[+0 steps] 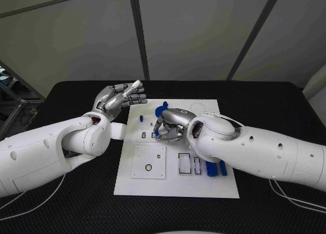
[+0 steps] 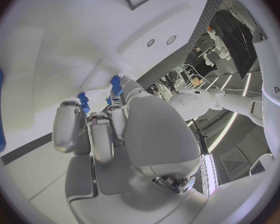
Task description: Assemble the parts on the task board
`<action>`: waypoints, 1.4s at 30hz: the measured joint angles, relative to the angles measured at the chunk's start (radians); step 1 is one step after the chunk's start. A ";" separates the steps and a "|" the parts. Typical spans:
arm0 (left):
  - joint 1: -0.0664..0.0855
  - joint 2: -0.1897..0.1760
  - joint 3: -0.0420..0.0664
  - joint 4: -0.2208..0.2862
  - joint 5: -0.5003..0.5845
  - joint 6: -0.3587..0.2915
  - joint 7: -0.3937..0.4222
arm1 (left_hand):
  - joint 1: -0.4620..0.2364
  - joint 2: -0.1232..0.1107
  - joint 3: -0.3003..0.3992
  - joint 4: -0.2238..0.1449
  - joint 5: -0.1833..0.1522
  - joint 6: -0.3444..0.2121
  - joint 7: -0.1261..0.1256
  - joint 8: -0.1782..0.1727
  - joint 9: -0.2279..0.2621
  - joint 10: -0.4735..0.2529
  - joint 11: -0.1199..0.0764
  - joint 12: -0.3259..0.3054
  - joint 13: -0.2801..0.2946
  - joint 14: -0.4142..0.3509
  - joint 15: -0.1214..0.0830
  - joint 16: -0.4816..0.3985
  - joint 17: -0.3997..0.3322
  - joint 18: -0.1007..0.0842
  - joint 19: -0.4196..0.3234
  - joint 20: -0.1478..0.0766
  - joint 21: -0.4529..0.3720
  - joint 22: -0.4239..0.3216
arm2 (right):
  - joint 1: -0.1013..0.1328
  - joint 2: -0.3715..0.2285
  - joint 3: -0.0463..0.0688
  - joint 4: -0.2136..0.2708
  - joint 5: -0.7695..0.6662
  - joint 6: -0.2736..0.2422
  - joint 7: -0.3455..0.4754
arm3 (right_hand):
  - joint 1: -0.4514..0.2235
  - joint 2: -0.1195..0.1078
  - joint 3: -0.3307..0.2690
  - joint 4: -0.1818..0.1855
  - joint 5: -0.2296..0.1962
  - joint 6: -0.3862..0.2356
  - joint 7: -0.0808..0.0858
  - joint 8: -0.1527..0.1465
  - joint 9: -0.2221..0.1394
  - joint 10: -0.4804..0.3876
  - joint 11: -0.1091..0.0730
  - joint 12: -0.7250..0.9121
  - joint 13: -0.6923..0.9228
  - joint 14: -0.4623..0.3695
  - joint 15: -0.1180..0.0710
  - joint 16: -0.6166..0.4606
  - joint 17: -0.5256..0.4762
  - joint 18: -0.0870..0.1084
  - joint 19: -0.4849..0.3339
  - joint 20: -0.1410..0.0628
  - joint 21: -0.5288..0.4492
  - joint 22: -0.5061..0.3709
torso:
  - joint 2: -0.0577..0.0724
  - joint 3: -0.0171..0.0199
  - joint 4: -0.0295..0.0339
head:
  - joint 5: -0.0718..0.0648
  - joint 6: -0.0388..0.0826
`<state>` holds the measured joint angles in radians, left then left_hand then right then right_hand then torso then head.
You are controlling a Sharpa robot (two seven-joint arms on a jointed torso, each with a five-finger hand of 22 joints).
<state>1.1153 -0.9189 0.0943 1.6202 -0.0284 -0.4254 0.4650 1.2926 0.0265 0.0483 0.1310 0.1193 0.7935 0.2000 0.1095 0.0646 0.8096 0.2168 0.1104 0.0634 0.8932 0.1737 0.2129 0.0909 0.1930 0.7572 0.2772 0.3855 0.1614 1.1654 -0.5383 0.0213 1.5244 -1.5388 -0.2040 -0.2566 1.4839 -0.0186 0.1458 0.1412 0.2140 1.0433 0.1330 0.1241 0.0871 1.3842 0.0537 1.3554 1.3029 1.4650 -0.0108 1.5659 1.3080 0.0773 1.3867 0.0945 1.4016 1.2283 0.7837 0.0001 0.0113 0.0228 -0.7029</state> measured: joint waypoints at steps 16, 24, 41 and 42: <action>0.000 0.000 0.000 -0.002 0.000 0.001 -0.001 | 0.000 0.000 0.000 0.000 0.000 0.000 0.000 0.000 0.000 0.000 0.000 0.000 0.000 0.000 0.000 0.000 0.000 0.000 0.000 0.000 0.000 0.000 | -0.001 0.000 0.001 -0.002 -0.024 0.009 -0.011 | -0.016 -0.016 0.002 0.003 0.006 0.002 0.002 0.000 -0.002 -0.007 0.000 -0.008 -0.008 0.000 0.000 0.000 0.000 0.000 -0.004 -0.004 0.000 -0.006 | 0.000 0.0001 -0.0002 | -0.001 -0.005; 0.000 0.001 0.000 -0.002 0.000 0.002 -0.002 | 0.000 0.000 0.000 0.000 0.000 0.000 0.000 0.000 0.000 0.000 0.000 0.000 0.000 0.000 0.000 0.000 0.000 0.000 0.000 0.000 0.000 0.000 | -0.001 0.000 0.001 -0.002 -0.036 0.018 -0.019 | -0.021 -0.021 0.002 0.003 0.006 -0.001 0.006 0.000 -0.003 -0.009 0.002 -0.008 -0.011 0.000 0.000 0.000 0.000 0.000 -0.004 -0.004 -0.004 -0.007 | 0.000 0.0001 -0.0002 | -0.002 -0.008; 0.000 0.001 0.000 -0.002 0.000 0.002 -0.002 | 0.000 0.000 0.000 0.000 0.000 0.000 0.000 -0.004 0.000 0.000 0.000 -0.004 0.000 0.000 0.000 0.000 -0.001 0.000 0.000 0.000 0.000 0.000 | -0.001 0.001 0.001 -0.007 -0.047 0.028 -0.030 | -0.045 -0.044 0.000 0.006 0.007 -0.027 0.018 -0.010 -0.009 -0.026 0.011 -0.025 -0.027 0.000 0.000 0.000 0.000 0.000 -0.008 0.000 -0.009 -0.014 | 0.000 0.0000 -0.0002 | -0.003 -0.011; 0.000 0.001 0.000 -0.003 0.000 0.002 -0.002 | 0.000 0.000 0.000 0.000 0.000 0.000 0.000 -0.004 0.000 0.000 0.000 -0.004 0.000 0.000 0.000 0.000 -0.001 0.000 0.000 0.000 0.000 0.000 | -0.001 0.001 0.001 -0.007 -0.047 0.028 -0.030 | -0.049 -0.049 -0.001 0.007 0.007 -0.035 0.018 -0.015 -0.010 -0.028 0.014 -0.029 -0.030 0.000 0.000 0.000 0.000 0.000 -0.010 0.002 -0.009 -0.016 | 0.000 0.0000 -0.0002 | -0.003 -0.011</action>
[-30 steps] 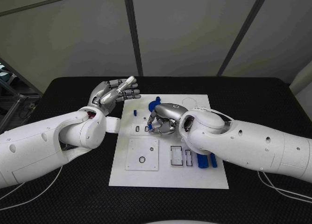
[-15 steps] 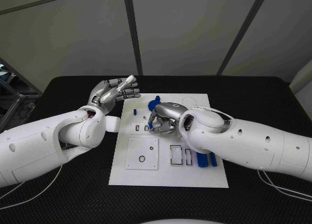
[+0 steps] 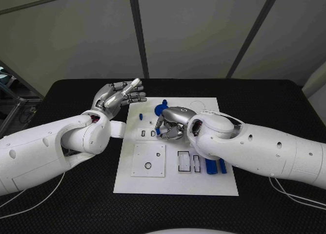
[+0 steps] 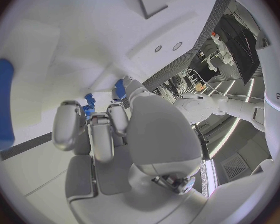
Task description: Assemble the parts on the task board
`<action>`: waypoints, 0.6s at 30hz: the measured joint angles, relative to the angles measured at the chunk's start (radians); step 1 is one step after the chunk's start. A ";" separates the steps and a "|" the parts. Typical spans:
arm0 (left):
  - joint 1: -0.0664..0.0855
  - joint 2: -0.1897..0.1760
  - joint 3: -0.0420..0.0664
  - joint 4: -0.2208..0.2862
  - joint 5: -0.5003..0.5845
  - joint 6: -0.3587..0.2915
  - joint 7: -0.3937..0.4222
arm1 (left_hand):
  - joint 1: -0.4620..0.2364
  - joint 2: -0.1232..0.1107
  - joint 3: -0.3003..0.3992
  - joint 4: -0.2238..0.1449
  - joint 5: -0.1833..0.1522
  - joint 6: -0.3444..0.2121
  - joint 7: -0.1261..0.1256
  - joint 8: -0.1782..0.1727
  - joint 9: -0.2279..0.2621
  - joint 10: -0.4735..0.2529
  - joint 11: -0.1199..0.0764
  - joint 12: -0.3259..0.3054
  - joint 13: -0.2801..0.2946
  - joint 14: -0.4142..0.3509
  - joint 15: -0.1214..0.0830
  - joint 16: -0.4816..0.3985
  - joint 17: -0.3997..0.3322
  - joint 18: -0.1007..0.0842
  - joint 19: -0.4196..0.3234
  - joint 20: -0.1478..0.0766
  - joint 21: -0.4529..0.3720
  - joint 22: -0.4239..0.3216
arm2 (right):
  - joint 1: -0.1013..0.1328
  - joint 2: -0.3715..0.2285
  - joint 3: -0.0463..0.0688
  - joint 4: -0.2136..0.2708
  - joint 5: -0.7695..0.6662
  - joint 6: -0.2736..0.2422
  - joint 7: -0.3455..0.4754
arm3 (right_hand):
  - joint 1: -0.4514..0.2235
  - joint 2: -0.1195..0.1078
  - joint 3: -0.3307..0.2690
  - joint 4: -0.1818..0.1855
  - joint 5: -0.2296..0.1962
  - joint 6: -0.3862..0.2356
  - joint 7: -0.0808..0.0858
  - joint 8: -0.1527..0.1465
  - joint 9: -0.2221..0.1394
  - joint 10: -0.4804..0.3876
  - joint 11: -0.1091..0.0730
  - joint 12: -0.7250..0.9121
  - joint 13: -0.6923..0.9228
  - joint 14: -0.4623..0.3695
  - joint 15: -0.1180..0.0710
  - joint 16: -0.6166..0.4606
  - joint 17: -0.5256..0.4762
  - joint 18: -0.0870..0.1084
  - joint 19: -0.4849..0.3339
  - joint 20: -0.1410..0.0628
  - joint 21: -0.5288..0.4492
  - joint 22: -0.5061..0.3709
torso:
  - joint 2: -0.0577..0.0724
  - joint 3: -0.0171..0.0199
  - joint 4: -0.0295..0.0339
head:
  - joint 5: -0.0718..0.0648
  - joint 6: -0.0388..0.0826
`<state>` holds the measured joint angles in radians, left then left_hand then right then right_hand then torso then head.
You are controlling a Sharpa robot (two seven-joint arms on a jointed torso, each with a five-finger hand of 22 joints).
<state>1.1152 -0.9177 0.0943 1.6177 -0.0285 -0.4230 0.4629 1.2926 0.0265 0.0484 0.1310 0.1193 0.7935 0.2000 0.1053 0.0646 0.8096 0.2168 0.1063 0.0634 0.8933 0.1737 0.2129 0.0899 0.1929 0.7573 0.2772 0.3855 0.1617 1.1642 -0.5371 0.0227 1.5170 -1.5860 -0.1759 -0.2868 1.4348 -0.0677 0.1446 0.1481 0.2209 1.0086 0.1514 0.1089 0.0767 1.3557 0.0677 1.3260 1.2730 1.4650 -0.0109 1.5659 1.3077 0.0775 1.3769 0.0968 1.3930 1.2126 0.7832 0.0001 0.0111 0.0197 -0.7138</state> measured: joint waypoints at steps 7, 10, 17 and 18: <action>0.000 0.000 0.000 -0.001 0.000 0.000 0.000 | 0.000 0.000 0.000 0.000 0.000 0.000 0.000 0.000 0.000 0.000 0.000 0.000 0.000 0.000 0.000 0.000 0.000 0.000 0.000 0.000 0.000 0.000 | 0.000 0.002 0.000 -0.001 -0.001 0.002 0.000 | -0.014 -0.014 -0.005 0.005 -0.005 -0.023 0.008 -0.009 -0.006 -0.010 0.005 -0.007 -0.010 0.004 0.004 0.000 0.000 0.000 -0.005 0.005 -0.004 -0.004 | 0.000 0.0000 0.0000 | -0.001 -0.001; 0.000 0.000 0.000 -0.001 0.000 0.000 0.000 | 0.000 0.000 0.000 0.000 0.000 0.000 0.000 0.000 0.000 0.000 0.000 0.000 0.000 0.000 0.000 0.000 0.000 0.000 0.000 0.000 0.000 0.000 | 0.000 0.002 0.000 -0.001 -0.002 0.003 0.000 | -0.014 -0.014 -0.006 0.006 -0.006 -0.027 0.009 -0.008 -0.005 -0.011 0.004 -0.007 -0.011 0.004 0.004 0.000 0.000 0.000 -0.005 0.005 -0.004 -0.005 | 0.000 0.0000 0.0000 | -0.001 -0.001; 0.000 0.000 0.000 -0.001 0.000 0.000 -0.001 | 0.000 0.000 0.000 0.000 0.000 0.000 0.000 0.000 0.000 0.000 0.000 0.000 0.000 0.000 0.000 0.000 0.000 0.000 0.000 0.000 0.000 0.000 | 0.000 0.002 -0.001 -0.001 -0.002 0.003 0.000 | -0.034 -0.034 -0.016 0.016 -0.022 -0.055 0.012 -0.018 -0.007 -0.020 0.013 -0.015 -0.020 0.000 0.007 0.000 0.000 0.000 -0.008 0.008 -0.008 -0.009 | 0.000 -0.0001 0.0000 | -0.001 -0.001; 0.000 0.000 0.000 -0.001 0.000 0.001 -0.001 | 0.000 0.000 0.000 0.000 0.000 0.000 0.000 0.000 0.000 0.000 0.000 0.000 0.000 0.000 0.000 0.000 0.000 0.000 0.000 0.000 0.000 0.000 | 0.000 0.002 -0.001 -0.001 -0.003 0.003 -0.001 | -0.038 -0.038 -0.020 0.020 -0.030 -0.064 0.016 -0.023 -0.007 -0.020 0.013 -0.015 -0.021 0.002 0.010 0.000 0.000 0.000 -0.008 0.008 -0.008 -0.009 | 0.000 -0.0001 0.0000 | -0.001 -0.001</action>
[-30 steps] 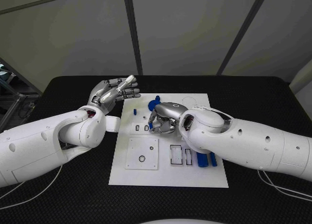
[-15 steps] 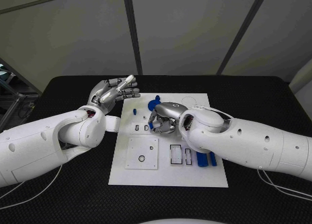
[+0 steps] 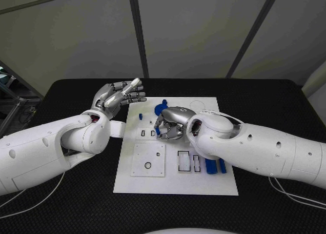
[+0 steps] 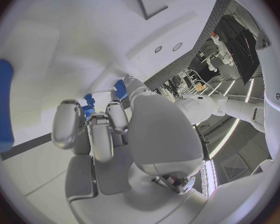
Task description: Assemble the parts on the task board
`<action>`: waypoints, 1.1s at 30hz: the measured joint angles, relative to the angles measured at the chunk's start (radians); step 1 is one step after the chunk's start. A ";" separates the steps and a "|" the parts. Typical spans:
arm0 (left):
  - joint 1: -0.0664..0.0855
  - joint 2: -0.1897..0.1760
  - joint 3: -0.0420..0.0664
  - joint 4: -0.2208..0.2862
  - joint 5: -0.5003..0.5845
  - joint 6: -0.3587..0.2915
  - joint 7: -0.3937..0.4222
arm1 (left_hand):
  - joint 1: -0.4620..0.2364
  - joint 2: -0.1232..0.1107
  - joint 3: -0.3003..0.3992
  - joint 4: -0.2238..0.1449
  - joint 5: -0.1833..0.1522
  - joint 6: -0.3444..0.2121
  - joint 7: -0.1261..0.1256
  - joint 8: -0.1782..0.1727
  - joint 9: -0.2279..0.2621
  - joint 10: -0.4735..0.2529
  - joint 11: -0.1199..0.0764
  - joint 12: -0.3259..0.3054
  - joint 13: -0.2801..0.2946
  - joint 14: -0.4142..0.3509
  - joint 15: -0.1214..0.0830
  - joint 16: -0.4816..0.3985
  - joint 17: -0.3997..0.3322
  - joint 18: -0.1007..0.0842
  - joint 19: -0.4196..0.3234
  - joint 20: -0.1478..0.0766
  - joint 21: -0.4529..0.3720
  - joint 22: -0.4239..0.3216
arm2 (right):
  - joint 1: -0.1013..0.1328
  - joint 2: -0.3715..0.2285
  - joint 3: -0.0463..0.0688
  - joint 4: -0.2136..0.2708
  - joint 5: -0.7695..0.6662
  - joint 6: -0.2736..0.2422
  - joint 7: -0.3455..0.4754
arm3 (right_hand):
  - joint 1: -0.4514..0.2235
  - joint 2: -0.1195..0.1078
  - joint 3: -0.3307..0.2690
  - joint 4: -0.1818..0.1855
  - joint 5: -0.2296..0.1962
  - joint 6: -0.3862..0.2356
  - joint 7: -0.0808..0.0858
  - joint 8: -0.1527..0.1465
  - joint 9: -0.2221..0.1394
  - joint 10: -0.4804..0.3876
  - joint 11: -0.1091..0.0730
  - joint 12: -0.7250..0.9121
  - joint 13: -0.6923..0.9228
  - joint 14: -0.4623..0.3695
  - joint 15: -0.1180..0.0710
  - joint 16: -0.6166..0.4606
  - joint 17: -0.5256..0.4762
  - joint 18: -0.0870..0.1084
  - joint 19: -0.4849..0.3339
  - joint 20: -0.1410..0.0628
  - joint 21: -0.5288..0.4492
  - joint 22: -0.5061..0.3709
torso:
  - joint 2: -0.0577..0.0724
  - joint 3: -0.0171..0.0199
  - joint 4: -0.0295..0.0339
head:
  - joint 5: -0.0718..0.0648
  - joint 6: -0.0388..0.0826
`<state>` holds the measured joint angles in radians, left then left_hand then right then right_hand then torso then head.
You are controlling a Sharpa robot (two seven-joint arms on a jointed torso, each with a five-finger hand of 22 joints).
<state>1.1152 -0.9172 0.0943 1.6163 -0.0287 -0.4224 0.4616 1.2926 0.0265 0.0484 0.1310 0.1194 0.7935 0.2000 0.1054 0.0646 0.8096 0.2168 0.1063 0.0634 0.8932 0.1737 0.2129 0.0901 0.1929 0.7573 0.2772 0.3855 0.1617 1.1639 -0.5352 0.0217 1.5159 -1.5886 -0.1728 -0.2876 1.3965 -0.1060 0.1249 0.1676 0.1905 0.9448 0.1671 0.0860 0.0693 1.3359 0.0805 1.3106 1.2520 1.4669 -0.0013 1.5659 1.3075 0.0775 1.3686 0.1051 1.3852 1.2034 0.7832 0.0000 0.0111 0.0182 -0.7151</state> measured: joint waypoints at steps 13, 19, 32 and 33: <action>0.000 0.000 0.000 -0.003 -0.002 0.002 -0.004 | 0.000 0.000 -0.003 -0.003 0.000 0.000 0.000 0.000 0.000 0.000 0.000 0.000 0.000 0.000 0.000 0.000 0.000 0.000 0.000 0.000 0.000 -0.001 | -0.007 -0.009 -0.003 0.010 0.000 -0.029 0.002 | -0.012 -0.034 -0.062 0.048 -0.019 -0.080 0.021 -0.014 -0.005 -0.021 0.021 -0.010 -0.016 0.000 0.018 0.000 0.000 0.000 -0.003 0.018 -0.004 -0.003 | 0.000 0.0001 0.0000 | -0.001 0.000; 0.000 -0.003 0.000 -0.008 -0.023 0.004 -0.020 | 0.000 0.000 -0.010 -0.010 0.000 0.035 0.009 0.000 0.001 0.052 -0.010 0.015 0.005 0.039 -0.011 0.013 0.008 0.000 0.008 -0.007 0.011 0.002 | -0.010 -0.043 -0.003 0.040 0.005 -0.103 0.059 | 0.004 -0.049 -0.078 0.070 -0.019 -0.106 0.026 -0.014 -0.003 -0.021 0.021 -0.006 -0.008 0.000 0.025 0.000 0.000 0.000 -0.011 0.026 -0.015 -0.021 | -0.002 0.0010 0.0000 | -0.001 0.002; 0.007 -0.032 0.000 -0.040 -0.240 0.055 -0.204 | 0.008 0.008 -0.029 -0.027 0.000 0.212 -0.037 0.065 0.030 0.379 -0.124 0.171 0.097 0.459 -0.149 0.371 0.248 0.000 0.314 -0.135 0.263 0.129 | 0.023 -0.214 0.031 0.096 0.234 -0.226 0.308 | 0.079 0.000 -0.062 0.058 0.037 -0.035 -0.001 0.035 0.011 -0.131 0.002 -0.132 -0.152 0.000 0.013 -0.105 0.000 0.040 -0.176 0.011 -0.201 -0.307 | -0.023 0.0028 -0.0037 | 0.009 0.013; 0.012 -0.034 0.000 -0.044 -0.279 0.070 -0.241 | 0.008 0.008 -0.035 -0.020 0.000 0.221 -0.046 0.077 0.037 0.393 -0.135 0.199 0.120 0.486 -0.163 0.489 0.362 0.000 0.342 -0.151 0.306 0.155 | 0.027 -0.232 0.040 0.095 0.273 -0.228 0.324 | 0.082 0.003 -0.062 0.058 0.042 -0.032 -0.001 0.035 0.011 -0.136 -0.001 -0.141 -0.162 0.000 0.013 -0.113 0.000 0.040 -0.184 0.009 -0.213 -0.322 | -0.027 0.0032 -0.0042 | 0.009 0.012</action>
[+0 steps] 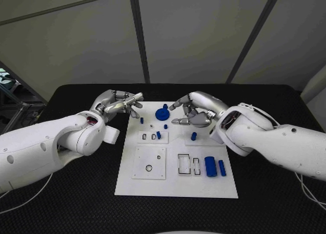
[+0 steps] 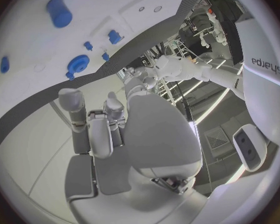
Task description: Assemble the parts on the task board
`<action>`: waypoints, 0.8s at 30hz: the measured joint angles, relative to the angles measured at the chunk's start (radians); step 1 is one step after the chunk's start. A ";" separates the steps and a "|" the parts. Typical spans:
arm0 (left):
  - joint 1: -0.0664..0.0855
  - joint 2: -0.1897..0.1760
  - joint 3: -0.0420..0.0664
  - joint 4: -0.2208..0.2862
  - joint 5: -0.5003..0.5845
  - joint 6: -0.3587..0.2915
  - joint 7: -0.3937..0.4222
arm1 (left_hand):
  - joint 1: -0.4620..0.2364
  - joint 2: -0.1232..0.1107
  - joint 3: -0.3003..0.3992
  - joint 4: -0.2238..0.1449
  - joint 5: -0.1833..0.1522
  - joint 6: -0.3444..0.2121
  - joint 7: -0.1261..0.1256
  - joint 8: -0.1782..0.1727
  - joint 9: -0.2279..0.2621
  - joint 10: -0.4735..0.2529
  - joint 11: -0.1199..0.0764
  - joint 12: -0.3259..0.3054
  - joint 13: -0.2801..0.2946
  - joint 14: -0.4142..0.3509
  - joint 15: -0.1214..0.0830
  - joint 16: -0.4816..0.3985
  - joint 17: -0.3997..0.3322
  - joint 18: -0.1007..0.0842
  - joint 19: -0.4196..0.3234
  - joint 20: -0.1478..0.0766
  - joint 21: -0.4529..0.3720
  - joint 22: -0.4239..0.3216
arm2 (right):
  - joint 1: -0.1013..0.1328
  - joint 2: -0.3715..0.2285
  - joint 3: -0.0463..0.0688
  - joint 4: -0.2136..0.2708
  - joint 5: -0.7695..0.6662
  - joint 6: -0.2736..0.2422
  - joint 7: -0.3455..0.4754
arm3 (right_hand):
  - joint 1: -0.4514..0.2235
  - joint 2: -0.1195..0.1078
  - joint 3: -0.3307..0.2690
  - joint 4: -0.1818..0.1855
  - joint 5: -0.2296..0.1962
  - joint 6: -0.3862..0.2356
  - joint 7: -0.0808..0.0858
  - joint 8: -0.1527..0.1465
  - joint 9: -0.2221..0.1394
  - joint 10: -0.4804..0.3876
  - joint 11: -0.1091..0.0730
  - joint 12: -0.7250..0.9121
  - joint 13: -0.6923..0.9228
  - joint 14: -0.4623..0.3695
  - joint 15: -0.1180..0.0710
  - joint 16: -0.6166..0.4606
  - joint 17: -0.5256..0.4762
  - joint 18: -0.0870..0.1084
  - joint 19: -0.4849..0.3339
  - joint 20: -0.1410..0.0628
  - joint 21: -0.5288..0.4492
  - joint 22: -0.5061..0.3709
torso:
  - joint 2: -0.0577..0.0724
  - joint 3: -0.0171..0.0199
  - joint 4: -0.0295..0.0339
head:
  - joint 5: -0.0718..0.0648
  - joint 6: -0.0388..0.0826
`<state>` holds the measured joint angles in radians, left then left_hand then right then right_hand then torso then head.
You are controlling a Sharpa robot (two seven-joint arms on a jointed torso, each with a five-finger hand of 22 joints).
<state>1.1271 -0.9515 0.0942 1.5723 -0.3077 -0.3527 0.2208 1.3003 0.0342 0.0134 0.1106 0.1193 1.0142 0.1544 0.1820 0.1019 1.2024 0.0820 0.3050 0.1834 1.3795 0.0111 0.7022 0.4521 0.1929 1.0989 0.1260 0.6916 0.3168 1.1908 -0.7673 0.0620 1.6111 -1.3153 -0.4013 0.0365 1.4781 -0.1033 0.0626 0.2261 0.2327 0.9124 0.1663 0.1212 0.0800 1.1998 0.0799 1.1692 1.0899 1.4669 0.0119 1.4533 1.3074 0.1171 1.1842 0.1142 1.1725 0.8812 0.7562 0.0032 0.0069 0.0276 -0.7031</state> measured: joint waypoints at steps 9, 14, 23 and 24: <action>0.057 0.014 0.001 -0.007 -0.300 0.150 -0.326 | -0.143 -0.002 -0.109 0.148 -0.004 0.016 -0.057 0.169 0.127 0.041 -0.062 0.529 0.456 0.088 -0.046 0.733 0.846 -0.078 0.221 -0.055 0.539 0.657 | 0.021 -0.099 0.036 -0.026 0.245 -0.016 0.066 | 0.002 0.002 0.000 -0.005 0.021 0.002 -0.002 0.004 -0.002 -0.003 -0.003 -0.019 -0.027 0.000 -0.007 -0.015 0.000 0.000 -0.002 -0.002 -0.026 -0.033 | -0.024 0.0035 -0.0008 | 0.008 -0.011; 0.091 0.055 -0.001 -0.026 -0.442 0.244 -0.503 | -0.164 0.019 -0.173 0.178 -0.029 -0.026 -0.074 0.277 0.224 0.038 -0.068 0.784 0.725 0.088 -0.055 0.785 0.856 -0.109 0.261 -0.065 0.645 0.816 | 0.024 -0.111 0.041 -0.049 0.310 -0.018 0.078 | 0.002 0.002 0.000 -0.005 0.026 0.004 -0.004 0.004 -0.003 -0.003 -0.003 -0.019 -0.030 0.000 -0.007 -0.016 0.000 0.000 -0.002 -0.002 -0.026 -0.037 | -0.037 0.0082 -0.0013 | 0.012 -0.021; 0.129 0.154 -0.037 -0.092 -0.586 0.359 -0.709 | -0.166 0.021 -0.213 0.178 -0.031 -0.085 -0.069 0.332 0.290 -0.041 -0.070 0.739 0.670 0.087 -0.058 0.785 0.856 -0.109 0.265 -0.069 0.616 0.780 | 0.026 -0.102 0.042 -0.071 0.355 -0.016 0.079 | 0.002 0.002 -0.003 -0.008 0.026 0.004 -0.004 0.003 -0.004 -0.010 -0.003 -0.029 -0.039 0.000 -0.007 -0.022 0.000 0.016 -0.002 -0.002 -0.037 -0.047 | -0.047 0.0117 0.0004 | 0.018 -0.032; 0.131 0.162 -0.039 -0.097 -0.594 0.366 -0.722 | -0.166 0.021 -0.213 0.178 -0.031 -0.085 -0.069 0.332 0.293 -0.043 -0.069 0.737 0.666 0.086 -0.059 0.785 0.856 -0.109 0.268 -0.073 0.616 0.780 | 0.026 -0.101 0.042 -0.073 0.357 -0.016 0.079 | 0.002 0.002 -0.003 -0.008 0.026 0.004 -0.004 0.003 -0.004 -0.010 -0.003 -0.029 -0.039 0.000 -0.007 -0.022 0.000 0.016 -0.002 -0.002 -0.037 -0.047 | -0.047 0.0117 0.0004 | 0.018 -0.032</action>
<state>1.2578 -0.7897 0.0549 1.4750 -0.9020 0.0132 -0.5014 1.1346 0.0557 -0.2001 0.2881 0.0884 0.9288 0.0858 0.5144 0.3946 1.1597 0.0131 1.0423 0.8497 1.4653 -0.0484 1.4871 1.3083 0.0836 1.3673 0.0531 1.3072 1.0970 1.2164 -0.8679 0.1045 1.5382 -0.9582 -0.4173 0.1150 1.4805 -0.1009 0.0596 0.2182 0.2583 0.9159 0.1627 0.1246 0.0757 1.1893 0.0768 1.1401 1.0513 1.4669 0.0050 1.4308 1.3074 0.1327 1.1824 0.1119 1.1352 0.8341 0.7092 0.0149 0.0073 0.0459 -0.7355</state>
